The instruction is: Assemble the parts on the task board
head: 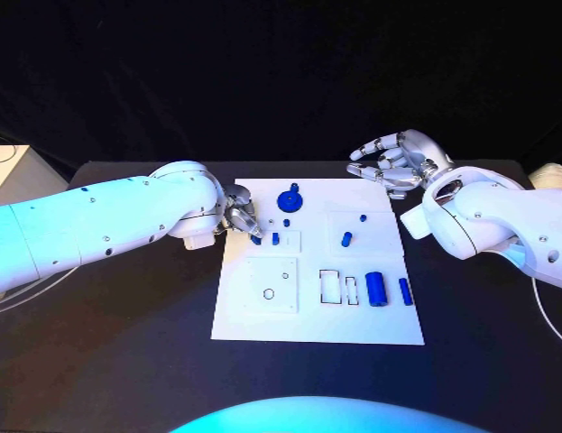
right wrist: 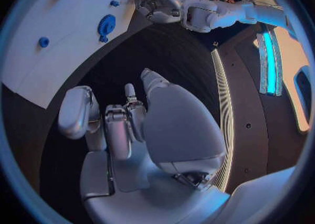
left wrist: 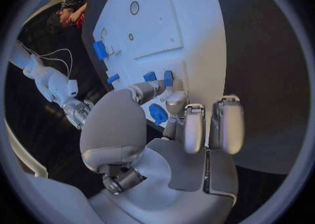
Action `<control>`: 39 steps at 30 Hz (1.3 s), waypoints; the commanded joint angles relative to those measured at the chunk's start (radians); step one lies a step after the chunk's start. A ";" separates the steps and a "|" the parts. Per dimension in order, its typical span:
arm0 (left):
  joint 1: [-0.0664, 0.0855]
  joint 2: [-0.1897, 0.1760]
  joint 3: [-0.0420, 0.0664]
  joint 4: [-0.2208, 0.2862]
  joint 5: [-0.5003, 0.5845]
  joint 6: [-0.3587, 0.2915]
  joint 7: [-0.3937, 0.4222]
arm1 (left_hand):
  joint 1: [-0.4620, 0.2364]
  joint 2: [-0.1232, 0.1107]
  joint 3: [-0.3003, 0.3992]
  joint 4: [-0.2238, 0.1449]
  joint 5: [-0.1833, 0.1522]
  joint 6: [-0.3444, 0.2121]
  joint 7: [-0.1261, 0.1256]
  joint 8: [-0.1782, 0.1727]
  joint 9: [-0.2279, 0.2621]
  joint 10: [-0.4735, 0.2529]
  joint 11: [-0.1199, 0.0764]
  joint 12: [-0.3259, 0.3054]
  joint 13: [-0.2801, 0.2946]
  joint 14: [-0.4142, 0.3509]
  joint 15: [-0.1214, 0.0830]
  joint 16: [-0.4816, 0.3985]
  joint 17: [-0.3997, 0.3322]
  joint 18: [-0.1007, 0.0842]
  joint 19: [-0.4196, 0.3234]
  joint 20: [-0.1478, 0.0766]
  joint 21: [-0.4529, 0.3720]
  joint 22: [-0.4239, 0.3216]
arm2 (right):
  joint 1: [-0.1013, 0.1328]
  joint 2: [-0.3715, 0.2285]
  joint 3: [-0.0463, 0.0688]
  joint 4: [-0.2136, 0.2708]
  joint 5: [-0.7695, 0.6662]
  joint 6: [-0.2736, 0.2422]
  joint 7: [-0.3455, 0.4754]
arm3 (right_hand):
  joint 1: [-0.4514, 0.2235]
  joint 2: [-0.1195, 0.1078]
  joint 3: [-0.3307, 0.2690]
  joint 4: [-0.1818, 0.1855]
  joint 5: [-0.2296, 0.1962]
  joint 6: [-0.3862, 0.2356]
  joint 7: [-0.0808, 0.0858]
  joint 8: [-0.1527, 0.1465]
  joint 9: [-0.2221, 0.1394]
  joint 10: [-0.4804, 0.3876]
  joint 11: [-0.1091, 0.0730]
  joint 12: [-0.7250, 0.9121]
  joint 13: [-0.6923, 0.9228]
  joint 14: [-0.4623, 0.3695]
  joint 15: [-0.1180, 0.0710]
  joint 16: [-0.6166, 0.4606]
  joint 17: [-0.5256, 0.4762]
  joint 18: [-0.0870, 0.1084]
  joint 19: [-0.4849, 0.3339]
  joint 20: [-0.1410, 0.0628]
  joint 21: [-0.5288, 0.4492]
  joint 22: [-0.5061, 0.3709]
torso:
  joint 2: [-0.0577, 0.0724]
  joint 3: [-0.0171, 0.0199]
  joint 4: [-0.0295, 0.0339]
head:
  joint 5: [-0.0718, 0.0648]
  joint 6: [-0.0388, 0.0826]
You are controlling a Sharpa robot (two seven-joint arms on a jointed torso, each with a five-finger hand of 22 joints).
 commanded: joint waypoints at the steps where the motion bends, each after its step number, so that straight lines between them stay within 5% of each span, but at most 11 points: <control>1: -0.004 0.003 -0.003 0.002 0.015 0.032 -0.007 | -0.013 -0.001 0.022 -0.029 -0.001 0.007 -0.014 0.002 0.046 0.004 -0.002 0.006 0.001 0.099 -0.008 0.004 0.248 -0.006 0.003 -0.003 0.002 0.071 | -0.001 0.001 0.000 0.000 -0.003 0.012 0.012 | -0.010 -0.001 0.006 -0.001 0.007 -0.008 0.002 0.005 -0.001 -0.002 0.001 -0.001 0.107 0.100 0.001 -0.003 0.249 0.019 -0.005 0.001 -0.004 -0.001 | 0.001 -0.0004 0.0003 | 0.000 0.000; 11: -0.004 0.003 -0.003 -0.001 0.012 0.028 -0.008 | 0.018 0.003 0.028 -0.057 0.006 0.004 -0.018 -0.001 0.045 0.004 -0.007 0.006 0.006 0.099 -0.014 0.004 0.249 -0.006 0.004 -0.008 0.002 0.073 | -0.004 0.003 0.000 -0.003 -0.003 0.012 0.014 | -0.018 -0.003 0.014 -0.004 0.010 -0.011 0.001 0.009 -0.002 -0.001 0.001 0.000 0.106 0.101 0.000 -0.003 0.249 0.019 -0.004 0.001 -0.006 -0.001 | 0.001 -0.0003 0.0010 | 0.002 -0.002; 39: -0.004 0.014 -0.005 -0.016 0.020 0.024 -0.013 | -0.068 -0.008 -0.061 0.022 -0.010 0.026 -0.018 -0.004 0.039 0.004 -0.006 0.009 0.015 0.099 -0.013 0.005 0.250 -0.007 0.007 -0.009 0.001 0.076 | -0.005 0.001 0.000 -0.001 -0.003 0.011 0.014 | -0.018 -0.003 0.014 -0.004 0.010 -0.011 0.001 0.009 -0.002 -0.001 0.001 0.000 0.106 0.101 0.000 -0.003 0.249 0.019 -0.004 0.001 -0.006 -0.001 | 0.001 -0.0005 0.0001 | -0.003 -0.007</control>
